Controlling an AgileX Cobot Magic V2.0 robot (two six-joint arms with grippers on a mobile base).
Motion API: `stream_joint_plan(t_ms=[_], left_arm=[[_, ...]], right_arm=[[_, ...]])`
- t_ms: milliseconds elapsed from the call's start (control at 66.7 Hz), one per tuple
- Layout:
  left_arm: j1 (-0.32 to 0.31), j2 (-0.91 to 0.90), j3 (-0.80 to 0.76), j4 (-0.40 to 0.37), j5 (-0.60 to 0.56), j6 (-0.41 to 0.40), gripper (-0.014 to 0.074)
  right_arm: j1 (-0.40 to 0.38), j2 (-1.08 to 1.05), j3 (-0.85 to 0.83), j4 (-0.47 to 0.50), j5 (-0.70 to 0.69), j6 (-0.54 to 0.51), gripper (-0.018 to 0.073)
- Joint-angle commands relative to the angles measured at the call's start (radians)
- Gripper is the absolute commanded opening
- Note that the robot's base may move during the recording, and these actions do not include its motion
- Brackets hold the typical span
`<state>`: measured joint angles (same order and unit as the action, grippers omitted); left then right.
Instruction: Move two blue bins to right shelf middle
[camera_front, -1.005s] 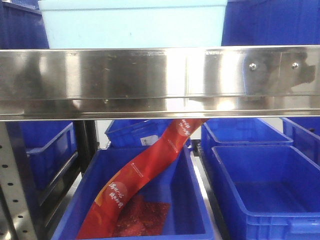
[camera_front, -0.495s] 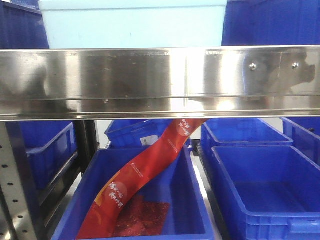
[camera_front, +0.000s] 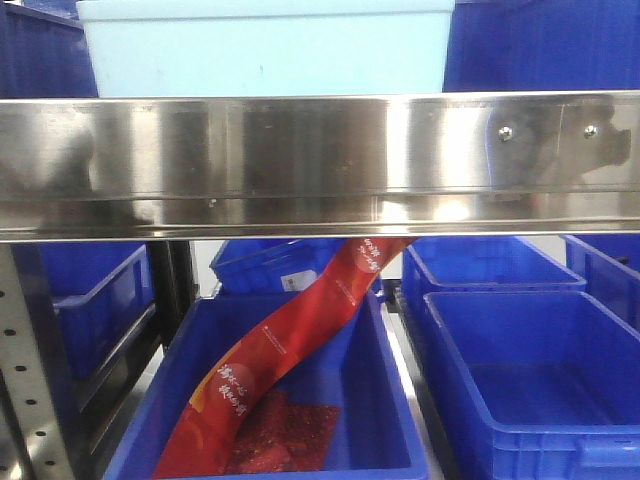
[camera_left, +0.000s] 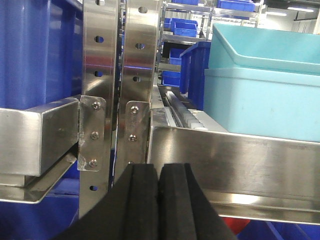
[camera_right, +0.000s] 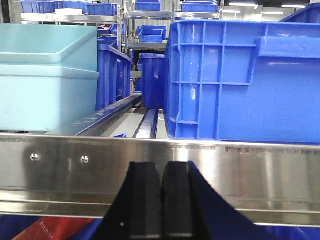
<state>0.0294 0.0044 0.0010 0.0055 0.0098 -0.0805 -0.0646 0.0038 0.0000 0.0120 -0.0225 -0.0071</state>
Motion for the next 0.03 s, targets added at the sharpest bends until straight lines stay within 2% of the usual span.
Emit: stream_joint_plan(t_ms=[0,15], left_arm=[[-0.006,-0.004,-0.001,0.004,-0.026,0.000,-0.0111],[-0.006,-0.004,-0.001,0.004,-0.026,0.000,-0.0111]], right_arm=[[-0.003,-0.004,0.000,0.000,-0.021,-0.004,-0.0166],[-0.003,-0.004,0.000,0.000,-0.021,-0.004,-0.0166]])
